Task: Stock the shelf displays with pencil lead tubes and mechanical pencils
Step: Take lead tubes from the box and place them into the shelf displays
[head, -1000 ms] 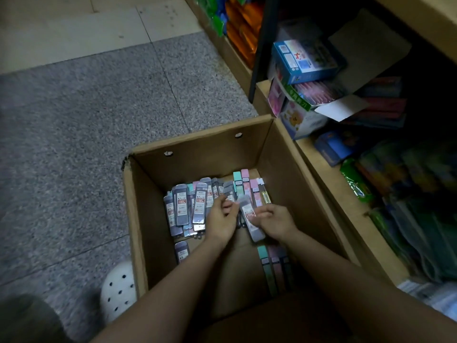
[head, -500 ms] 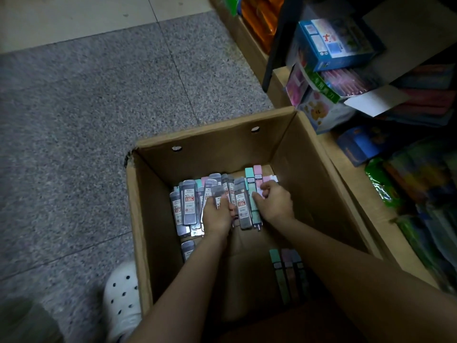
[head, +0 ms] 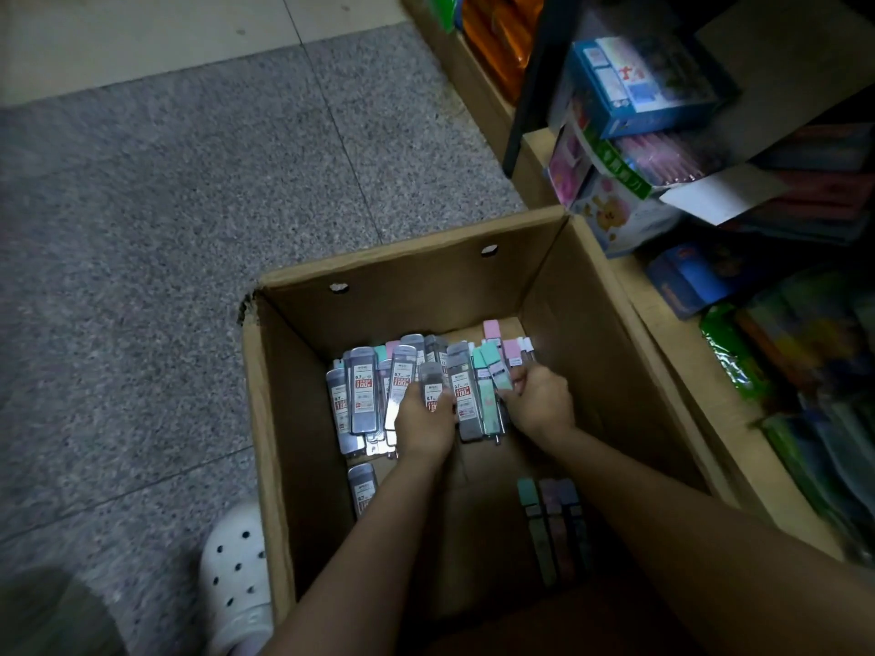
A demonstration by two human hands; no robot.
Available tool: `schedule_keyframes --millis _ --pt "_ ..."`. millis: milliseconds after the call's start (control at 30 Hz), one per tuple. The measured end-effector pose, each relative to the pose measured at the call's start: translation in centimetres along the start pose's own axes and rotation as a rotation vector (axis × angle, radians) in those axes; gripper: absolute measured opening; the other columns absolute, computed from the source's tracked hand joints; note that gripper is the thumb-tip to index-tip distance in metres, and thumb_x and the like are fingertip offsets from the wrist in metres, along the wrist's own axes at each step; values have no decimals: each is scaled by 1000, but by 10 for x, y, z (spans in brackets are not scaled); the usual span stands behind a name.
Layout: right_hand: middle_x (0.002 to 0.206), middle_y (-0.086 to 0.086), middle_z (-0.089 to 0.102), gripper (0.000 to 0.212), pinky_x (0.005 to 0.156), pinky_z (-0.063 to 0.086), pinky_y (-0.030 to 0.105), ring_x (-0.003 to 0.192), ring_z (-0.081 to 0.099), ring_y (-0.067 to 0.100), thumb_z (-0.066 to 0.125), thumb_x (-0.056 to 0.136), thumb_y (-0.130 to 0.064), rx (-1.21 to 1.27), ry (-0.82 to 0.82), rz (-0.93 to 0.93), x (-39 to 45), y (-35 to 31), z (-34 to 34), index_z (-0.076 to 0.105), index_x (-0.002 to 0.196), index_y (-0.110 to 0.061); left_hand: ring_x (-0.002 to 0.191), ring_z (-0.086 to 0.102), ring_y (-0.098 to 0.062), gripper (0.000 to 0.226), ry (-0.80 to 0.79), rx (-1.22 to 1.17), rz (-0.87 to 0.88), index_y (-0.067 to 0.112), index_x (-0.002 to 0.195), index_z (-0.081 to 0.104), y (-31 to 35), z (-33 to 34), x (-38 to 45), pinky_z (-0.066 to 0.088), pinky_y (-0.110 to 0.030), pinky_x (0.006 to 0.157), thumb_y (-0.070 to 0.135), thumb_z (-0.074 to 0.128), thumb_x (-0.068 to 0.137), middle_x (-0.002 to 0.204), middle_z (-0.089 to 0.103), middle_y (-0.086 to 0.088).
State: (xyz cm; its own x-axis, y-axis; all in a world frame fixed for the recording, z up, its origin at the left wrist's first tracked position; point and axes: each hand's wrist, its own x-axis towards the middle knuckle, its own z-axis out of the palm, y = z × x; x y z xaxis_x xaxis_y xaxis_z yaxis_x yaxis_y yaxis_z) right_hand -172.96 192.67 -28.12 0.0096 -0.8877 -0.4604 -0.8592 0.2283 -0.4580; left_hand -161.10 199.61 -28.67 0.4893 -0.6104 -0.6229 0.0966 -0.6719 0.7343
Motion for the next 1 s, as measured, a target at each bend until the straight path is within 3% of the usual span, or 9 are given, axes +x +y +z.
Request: schedule_keyframes --millis 100,200,333,400,500,600,733,833,1000 --pt "92 7 69 24 73 44 22 83 61 17 69 88 -21 74 20 -5 -12 9 -3 52 71 -23 99 66 -32 22 -2 -19 8 15 114 60 -1 -2 -9 54 -48 90 23 61 93 105 70 -11" --pt "74 -6 62 14 65 41 17 68 55 6 73 86 -22 185 -24 -42 -22 10 -3 61 80 -20 97 67 -33 19 -25 -12 45 14 107 63 0 -3 -14 54 -48 89 20 67 89 100 71 -12" --pt "67 -7 60 6 62 44 15 61 54 2 72 87 -17 383 -248 -154 -31 -5 0 67 88 -14 95 67 -25 26 -29 -41 83 18 106 63 8 -5 -18 55 -46 88 26 74 83 100 71 -5" --pt "74 -9 65 4 65 45 14 68 59 1 71 87 -18 366 -310 -183 -30 -13 -4 69 91 -17 98 67 -24 31 8 -97 50 16 110 64 10 -8 -15 55 -47 89 27 75 83 103 71 -4" --pt "93 -2 68 20 82 54 24 86 62 8 66 90 -9 337 -413 -164 -20 -20 -11 70 109 -12 99 67 -26 32 81 -177 -10 14 112 65 9 -16 -6 54 -46 91 23 75 83 105 71 -6" --pt "97 3 60 55 89 51 29 86 56 12 75 82 -8 83 -263 -252 -8 -20 -12 56 133 -15 103 66 -29 34 160 -259 -64 13 117 63 6 -19 3 53 -47 94 19 73 85 110 70 -10" --pt "135 12 45 100 104 42 39 124 47 30 86 69 -27 -248 -261 -316 3 -21 2 27 149 -34 103 66 -31 34 165 -292 -109 13 116 63 -1 -14 8 52 -48 94 20 74 84 110 70 -10" --pt "140 13 38 104 105 43 42 126 45 34 87 68 -29 -324 -291 -303 10 -24 14 22 150 -39 101 67 -30 32 165 -302 -132 15 114 65 -4 -12 11 53 -48 92 20 74 83 108 71 -8" --pt "130 11 48 93 98 47 41 118 52 33 87 64 -15 -193 -219 -347 9 -23 14 35 140 -31 101 67 -31 33 176 -265 -115 13 112 65 -4 -9 14 53 -48 92 20 76 82 108 71 -9"
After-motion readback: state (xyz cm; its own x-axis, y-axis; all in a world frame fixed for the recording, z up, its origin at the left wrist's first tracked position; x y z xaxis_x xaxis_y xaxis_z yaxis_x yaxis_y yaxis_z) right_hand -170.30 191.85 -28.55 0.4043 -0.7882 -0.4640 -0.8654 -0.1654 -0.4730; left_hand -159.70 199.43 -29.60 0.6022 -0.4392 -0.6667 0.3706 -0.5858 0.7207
